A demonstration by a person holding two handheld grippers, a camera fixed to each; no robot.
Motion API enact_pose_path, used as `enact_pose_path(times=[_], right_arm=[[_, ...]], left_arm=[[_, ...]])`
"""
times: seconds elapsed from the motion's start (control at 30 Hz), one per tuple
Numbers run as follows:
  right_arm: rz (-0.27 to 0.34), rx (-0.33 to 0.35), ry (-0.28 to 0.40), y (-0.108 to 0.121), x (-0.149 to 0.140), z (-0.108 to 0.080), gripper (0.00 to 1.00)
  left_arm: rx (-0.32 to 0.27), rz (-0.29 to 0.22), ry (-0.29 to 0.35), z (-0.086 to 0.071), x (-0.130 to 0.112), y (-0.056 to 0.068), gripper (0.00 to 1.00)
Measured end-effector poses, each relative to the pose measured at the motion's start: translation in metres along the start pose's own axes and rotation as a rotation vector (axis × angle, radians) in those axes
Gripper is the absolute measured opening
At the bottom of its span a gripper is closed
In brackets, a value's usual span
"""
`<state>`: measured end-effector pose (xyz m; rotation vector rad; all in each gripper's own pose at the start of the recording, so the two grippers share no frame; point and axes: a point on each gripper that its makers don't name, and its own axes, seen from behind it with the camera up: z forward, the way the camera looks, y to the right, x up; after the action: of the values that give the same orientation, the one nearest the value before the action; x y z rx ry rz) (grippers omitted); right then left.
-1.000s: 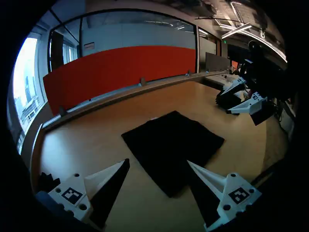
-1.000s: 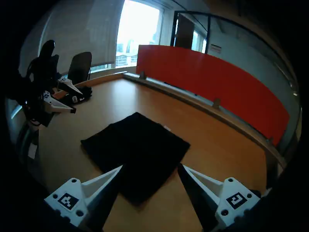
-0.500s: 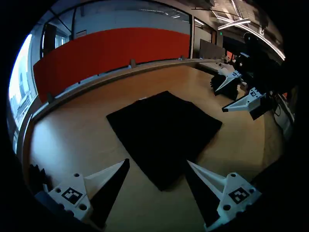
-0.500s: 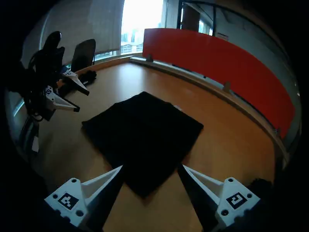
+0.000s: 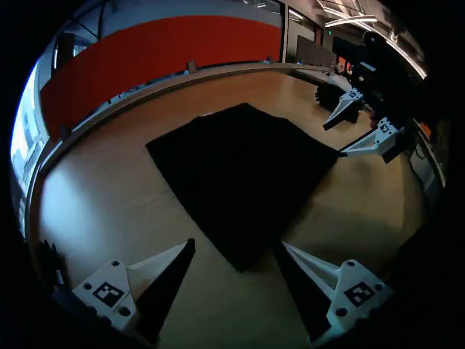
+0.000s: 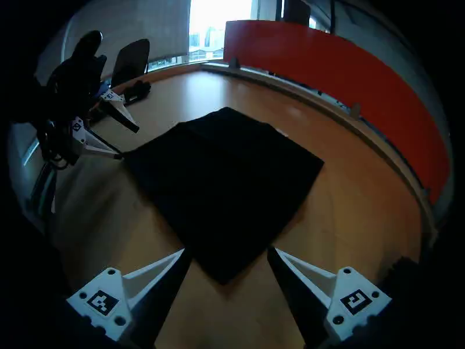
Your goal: Fold towel
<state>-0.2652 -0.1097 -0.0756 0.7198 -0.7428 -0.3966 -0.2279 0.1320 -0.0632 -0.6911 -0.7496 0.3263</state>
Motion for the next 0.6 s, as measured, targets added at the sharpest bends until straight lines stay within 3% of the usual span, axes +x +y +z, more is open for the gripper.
enact_pose_path(times=[0.3, 0.6], right_arm=[[-0.007, 0.015, -0.05, 0.001, -0.018, 0.006, 1.0], [-0.002, 0.022, -0.062, 0.003, -0.025, 0.01, 1.0]], left_arm=[[-0.014, 0.01, -0.048, 0.012, -0.011, 0.009, 0.99], [-0.016, 0.014, -0.072, 0.02, -0.018, 0.01, 0.99]])
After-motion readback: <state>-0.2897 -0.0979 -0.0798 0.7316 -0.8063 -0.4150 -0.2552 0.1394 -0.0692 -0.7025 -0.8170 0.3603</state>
